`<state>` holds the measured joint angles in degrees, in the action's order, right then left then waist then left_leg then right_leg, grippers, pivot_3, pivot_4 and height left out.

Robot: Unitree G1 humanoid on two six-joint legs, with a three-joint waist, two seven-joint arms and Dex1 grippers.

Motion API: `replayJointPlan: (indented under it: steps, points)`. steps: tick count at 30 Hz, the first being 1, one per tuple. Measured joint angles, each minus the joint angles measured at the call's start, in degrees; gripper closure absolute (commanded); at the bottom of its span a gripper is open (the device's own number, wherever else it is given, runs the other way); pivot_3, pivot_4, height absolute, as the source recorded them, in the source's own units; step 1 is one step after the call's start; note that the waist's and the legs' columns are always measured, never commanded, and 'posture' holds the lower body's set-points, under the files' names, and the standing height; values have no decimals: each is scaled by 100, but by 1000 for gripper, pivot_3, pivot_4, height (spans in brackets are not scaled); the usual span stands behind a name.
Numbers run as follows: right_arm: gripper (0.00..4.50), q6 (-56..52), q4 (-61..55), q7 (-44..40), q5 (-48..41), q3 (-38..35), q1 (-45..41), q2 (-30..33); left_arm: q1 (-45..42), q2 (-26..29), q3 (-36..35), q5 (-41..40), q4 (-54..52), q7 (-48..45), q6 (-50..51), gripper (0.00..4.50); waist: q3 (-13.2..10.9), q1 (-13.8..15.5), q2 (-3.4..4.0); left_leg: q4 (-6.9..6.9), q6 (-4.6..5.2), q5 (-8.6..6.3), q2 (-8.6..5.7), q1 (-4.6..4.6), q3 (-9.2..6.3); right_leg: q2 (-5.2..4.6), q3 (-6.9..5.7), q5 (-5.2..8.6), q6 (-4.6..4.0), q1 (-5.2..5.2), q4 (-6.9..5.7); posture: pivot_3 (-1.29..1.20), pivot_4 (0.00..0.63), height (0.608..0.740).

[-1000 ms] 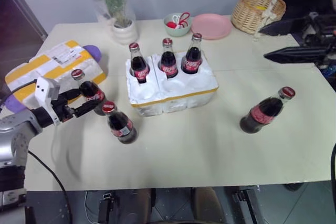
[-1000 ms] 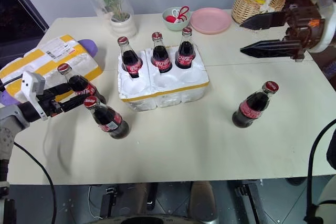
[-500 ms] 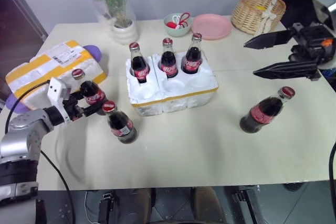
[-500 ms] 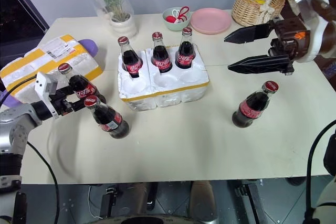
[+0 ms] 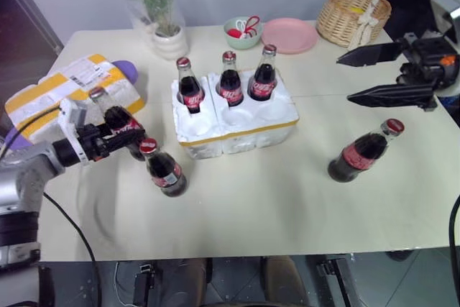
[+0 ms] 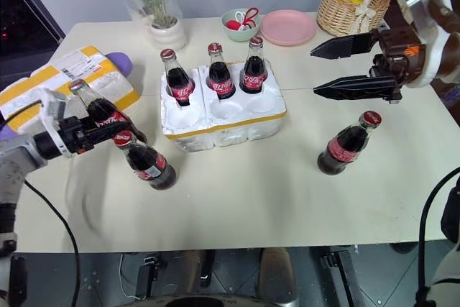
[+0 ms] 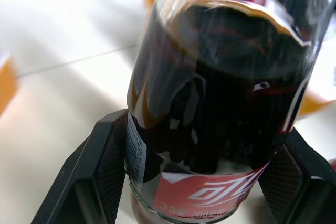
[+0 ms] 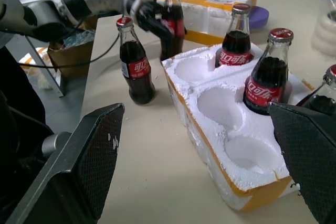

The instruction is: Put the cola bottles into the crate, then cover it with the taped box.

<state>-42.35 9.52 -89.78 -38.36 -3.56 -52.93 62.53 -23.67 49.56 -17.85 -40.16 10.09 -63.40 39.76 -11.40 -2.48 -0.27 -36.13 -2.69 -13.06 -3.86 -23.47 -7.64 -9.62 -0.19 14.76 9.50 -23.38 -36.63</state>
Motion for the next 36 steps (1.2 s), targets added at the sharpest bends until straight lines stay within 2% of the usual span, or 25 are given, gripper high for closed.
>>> replayJointPlan:
  steps: [4, 9, 13, 18, 23, 29, 34, 35, 36]
  points:
    - [0, 37, -26, 106, -3, -25, 143, -90, -1107, 234, -128, -510, -7, -208, 579, 1736, -2, 34, -3, -5, -1, 1, -2, 0, 0, -1, 0, 0, 1, 4, -1, 0, 150, 737]
    - [0, 39, -52, 293, -11, -154, 288, -145, -2058, -142, 201, -657, 31, -354, 777, 1736, -1, 8, -3, -4, -3, 3, -2, 0, 0, 0, 0, 0, 1, 3, -6, 0, 150, 737]
    - [0, 2, -187, 420, -35, -243, 419, -173, -2215, -569, 981, -346, 141, -719, 550, 1736, -2, -18, -3, -4, -5, 4, -2, 0, 3, 0, 1, 0, 1, -2, -13, 0, 150, 737]
    - [0, -169, -508, 661, -205, -530, 722, -199, -2730, -1006, 1645, 513, 1238, -1040, -332, 1736, -6, -4, -10, -6, -9, 7, -1, 0, 3, 2, 2, 0, 1, -6, -20, 0, 150, 737]
    - [0, -362, -772, 901, -378, -841, 1071, -187, -2960, -1121, 1929, 1094, 1727, -1523, -1120, 1736, -7, 7, -11, -8, -9, 7, -1, -1, 3, 2, 2, 0, 1, -5, -20, 0, 150, 737]
    - [0, -440, -942, 1116, -518, -1113, 1272, -165, -2842, -1225, 2166, 1480, 1841, -1837, -1323, 1736, -8, -2, -13, -10, -9, 7, -1, -1, 2, 2, 2, 0, 1, -5, -23, 0, 150, 737]
    - [0, -346, -943, 1175, -500, -1068, 1302, -167, -2682, -1273, 2217, 1715, 1754, -1874, -1597, 1736, -8, -8, -13, -11, -8, 7, -1, -1, 2, 2, 2, 0, 1, -5, -24, 0, 150, 737]
    - [0, -305, -940, 1162, -476, -1028, 1301, -167, -2655, -1273, 2241, 1751, 1718, -1875, -1664, 649, -8, -10, -13, -10, -8, 7, -1, -1, 3, 2, 2, 0, 1, -5, -24, 0, 150, 737]
    - [0, -271, -930, 1147, -448, -970, 1283, -170, -2634, -1268, 2273, 1808, 1678, -1899, -1687, 225, -7, -11, -13, -10, -8, 7, -1, -1, 3, 2, 2, 0, 1, -5, -24, 0, 150, 737]
